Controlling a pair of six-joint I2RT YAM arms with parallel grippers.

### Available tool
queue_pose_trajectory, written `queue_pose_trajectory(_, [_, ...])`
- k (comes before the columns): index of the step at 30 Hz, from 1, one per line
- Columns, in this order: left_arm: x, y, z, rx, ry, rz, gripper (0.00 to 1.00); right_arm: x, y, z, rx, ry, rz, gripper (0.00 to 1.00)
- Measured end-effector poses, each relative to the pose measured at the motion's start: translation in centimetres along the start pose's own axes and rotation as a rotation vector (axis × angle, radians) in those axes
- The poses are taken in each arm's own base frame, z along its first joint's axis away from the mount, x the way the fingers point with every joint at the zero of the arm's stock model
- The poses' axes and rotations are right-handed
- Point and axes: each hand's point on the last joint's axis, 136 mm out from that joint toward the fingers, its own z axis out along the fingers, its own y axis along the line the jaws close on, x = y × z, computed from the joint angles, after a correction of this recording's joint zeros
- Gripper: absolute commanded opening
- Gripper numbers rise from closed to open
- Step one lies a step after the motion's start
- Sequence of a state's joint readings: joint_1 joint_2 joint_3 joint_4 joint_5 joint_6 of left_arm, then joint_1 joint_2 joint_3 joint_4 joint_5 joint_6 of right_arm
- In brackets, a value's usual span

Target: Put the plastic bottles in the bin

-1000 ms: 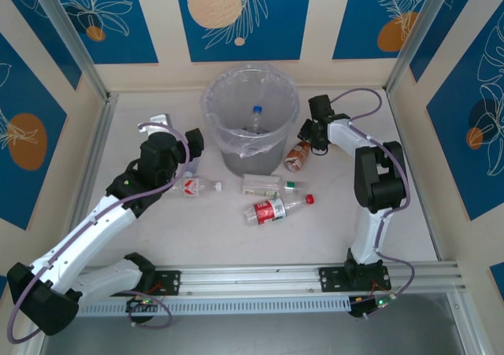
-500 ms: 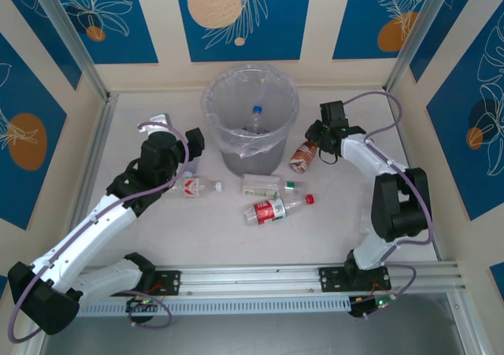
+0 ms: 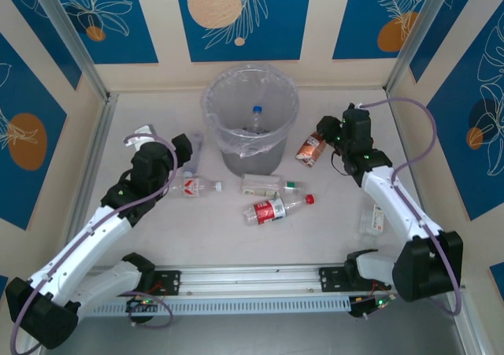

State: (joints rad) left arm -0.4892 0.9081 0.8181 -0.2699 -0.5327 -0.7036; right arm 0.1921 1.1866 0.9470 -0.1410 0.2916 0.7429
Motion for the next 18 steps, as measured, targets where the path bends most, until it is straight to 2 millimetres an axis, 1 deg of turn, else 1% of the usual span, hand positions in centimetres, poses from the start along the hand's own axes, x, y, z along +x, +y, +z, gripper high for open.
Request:
queue_pose_trajectory(3, [0.1,1.3,0.3,-0.030,-0.002,-0.047,1.00,-1.3,1.8,-1.9,-0.077,-0.042,-0.010,0.36])
queue_pose_trajectory(7, [1.2,2.1,0.8,-0.038,0.031,-0.079,1.00,-2.4,3.4,-4.2,-0.149,-0.079,-0.023,0.36])
queue_pose_trajectory(9, [1.7,2.0,1.1,-0.030,0.052,-0.083,1.00,-2.9,4.3,-5.0,-0.181,-0.088,-0.028,0.35])
queue_pose_trajectory(12, [2.5,1.8,1.6,-0.023,0.088,-0.083,1.00,-3.8,6.2,-6.1,-0.241,-0.099,-0.039,0.35])
queue_pose_trajectory(15, [3.3,1.7,2.1,-0.022,0.119,-0.085,1.00,-4.6,8.4,-7.3,-0.308,-0.102,-0.053,0.35])
queue_pose_trajectory(18, [3.6,1.6,2.3,-0.019,0.134,-0.090,1.00,-5.9,11.2,-8.4,-0.388,-0.104,-0.069,0.35])
